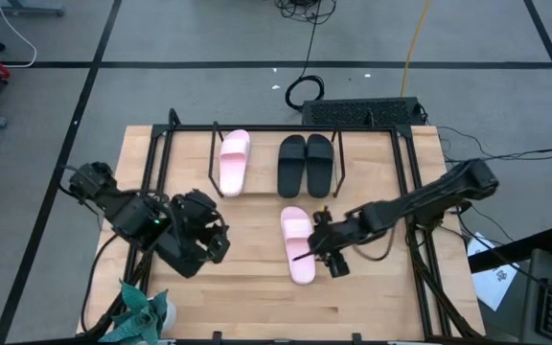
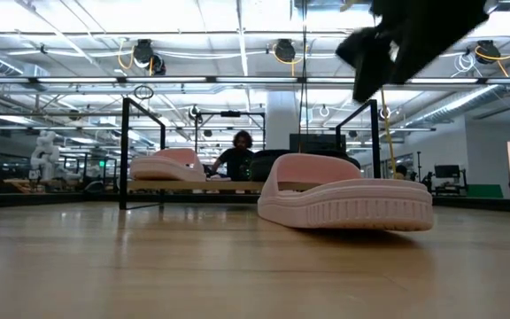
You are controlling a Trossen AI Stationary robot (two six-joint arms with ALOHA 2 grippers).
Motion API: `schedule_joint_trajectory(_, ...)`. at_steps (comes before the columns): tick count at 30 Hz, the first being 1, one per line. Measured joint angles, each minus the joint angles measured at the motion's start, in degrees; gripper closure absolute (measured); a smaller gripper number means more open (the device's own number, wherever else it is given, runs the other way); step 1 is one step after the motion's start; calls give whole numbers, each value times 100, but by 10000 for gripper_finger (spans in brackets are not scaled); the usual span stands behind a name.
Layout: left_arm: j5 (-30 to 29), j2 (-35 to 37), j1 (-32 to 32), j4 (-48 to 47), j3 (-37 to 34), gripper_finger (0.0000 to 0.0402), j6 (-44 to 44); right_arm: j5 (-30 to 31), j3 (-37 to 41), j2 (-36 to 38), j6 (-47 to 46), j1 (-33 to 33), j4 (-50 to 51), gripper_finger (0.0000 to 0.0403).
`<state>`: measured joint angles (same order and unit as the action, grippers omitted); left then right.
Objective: Pick and place slides into the shelf
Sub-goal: Put the pink slide on the shelf
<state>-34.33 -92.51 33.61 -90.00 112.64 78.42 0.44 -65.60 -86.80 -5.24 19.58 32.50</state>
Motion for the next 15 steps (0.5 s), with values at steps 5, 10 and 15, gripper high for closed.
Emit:
schedule_joint_trajectory(5, 360, 0, -37, -2, -585, 220, 306, 334, -2, -699, 12, 5, -371, 172)
schedule_joint_trajectory(10, 803, -1, -20, -5, -1055, 220, 550, 1031, -72, -988, 73, -1, -276, 172)
schedule_joint_trajectory(15, 1050, -2, -7, -2, -1259, 220, 633, 1305, -298, -879, 217, -1, 93, 172)
